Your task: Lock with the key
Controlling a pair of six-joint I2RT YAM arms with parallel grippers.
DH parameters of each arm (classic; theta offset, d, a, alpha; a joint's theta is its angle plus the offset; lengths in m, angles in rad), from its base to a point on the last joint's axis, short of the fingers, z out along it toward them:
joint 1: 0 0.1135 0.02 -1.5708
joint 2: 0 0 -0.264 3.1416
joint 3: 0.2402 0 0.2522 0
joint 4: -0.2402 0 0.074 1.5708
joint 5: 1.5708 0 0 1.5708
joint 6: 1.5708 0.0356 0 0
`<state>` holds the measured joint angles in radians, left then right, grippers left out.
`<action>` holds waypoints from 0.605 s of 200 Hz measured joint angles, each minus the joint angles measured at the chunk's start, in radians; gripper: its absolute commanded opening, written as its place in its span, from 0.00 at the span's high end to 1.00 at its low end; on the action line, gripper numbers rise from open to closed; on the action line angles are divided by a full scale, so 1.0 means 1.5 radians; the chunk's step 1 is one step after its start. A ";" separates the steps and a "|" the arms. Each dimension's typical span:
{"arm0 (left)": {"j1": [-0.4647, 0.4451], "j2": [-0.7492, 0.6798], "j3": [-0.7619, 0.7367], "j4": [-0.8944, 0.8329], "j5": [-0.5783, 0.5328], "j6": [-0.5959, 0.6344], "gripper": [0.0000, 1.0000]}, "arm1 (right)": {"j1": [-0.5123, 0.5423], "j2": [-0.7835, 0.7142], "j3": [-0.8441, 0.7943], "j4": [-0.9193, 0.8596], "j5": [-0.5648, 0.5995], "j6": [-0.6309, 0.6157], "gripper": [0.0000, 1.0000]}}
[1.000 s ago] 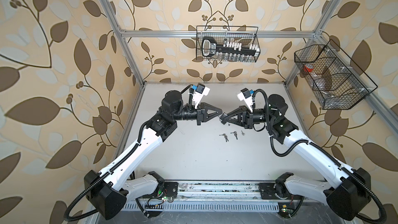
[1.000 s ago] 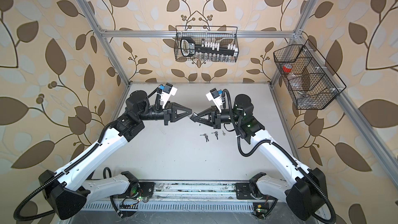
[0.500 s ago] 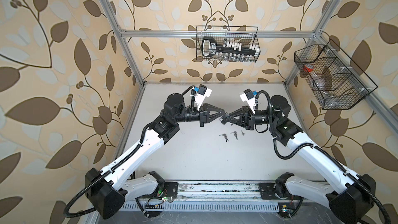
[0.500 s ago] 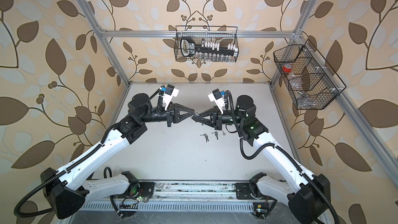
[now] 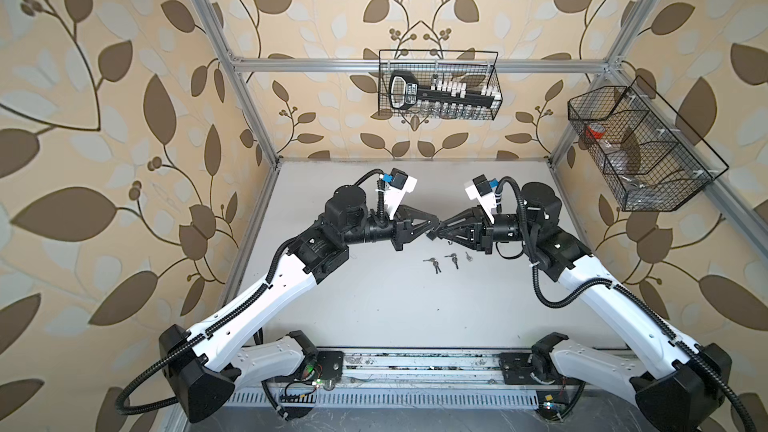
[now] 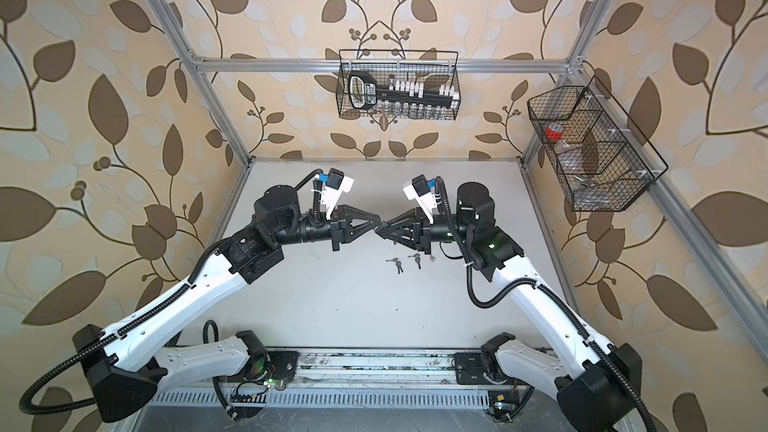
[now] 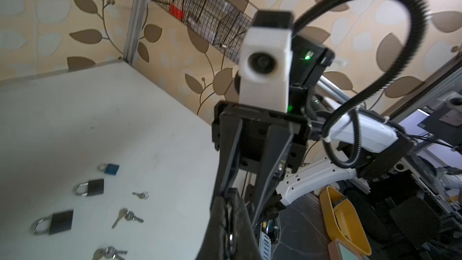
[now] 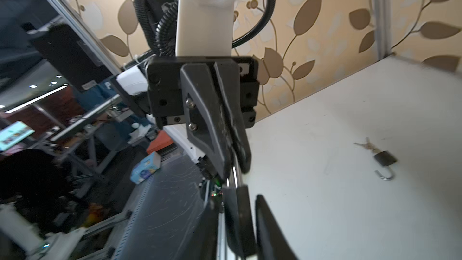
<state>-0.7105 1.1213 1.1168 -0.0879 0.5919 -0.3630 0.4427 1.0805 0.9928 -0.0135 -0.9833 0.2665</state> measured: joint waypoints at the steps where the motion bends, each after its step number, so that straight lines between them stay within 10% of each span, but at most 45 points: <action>1: -0.002 0.000 0.001 -0.007 -0.005 0.000 1.00 | 0.000 -0.001 0.000 -0.002 0.003 0.000 0.49; 121: -0.015 -0.012 0.040 -0.188 -0.269 -0.057 1.00 | 0.097 -0.131 -0.227 0.129 0.372 -0.185 0.41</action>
<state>-0.7326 1.1034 1.1774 -0.3702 0.1886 -0.4492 0.5877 0.8845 0.6521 0.1802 -0.4259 -0.0113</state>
